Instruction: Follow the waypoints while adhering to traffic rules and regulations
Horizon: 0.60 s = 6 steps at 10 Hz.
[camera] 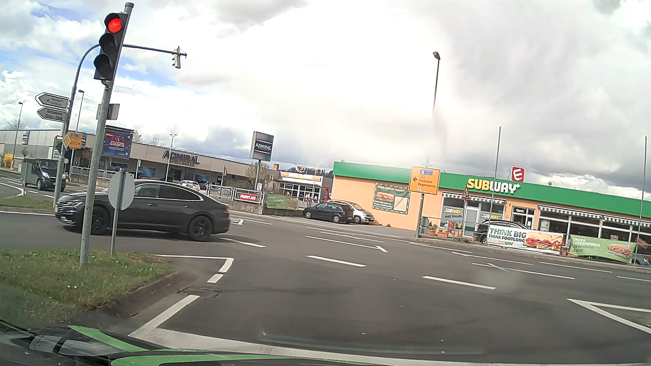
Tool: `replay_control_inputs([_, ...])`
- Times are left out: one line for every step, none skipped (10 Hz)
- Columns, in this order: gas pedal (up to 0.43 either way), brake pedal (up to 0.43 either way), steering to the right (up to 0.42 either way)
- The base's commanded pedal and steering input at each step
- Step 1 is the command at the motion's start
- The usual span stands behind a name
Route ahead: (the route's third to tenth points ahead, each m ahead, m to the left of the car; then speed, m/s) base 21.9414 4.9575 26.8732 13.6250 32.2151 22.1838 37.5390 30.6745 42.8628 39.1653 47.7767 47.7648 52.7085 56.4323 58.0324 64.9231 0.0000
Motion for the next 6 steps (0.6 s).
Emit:
replay_control_inputs([0.000,0.311,0.012])
replay_control_inputs([0.000,0.311,0.012])
replay_control_inputs([0.000,0.311,0.012])
replay_control_inputs([0.000,0.311,0.012])
replay_control_inputs([0.000,0.311,0.012])
replay_control_inputs([0.000,0.317,0.012])
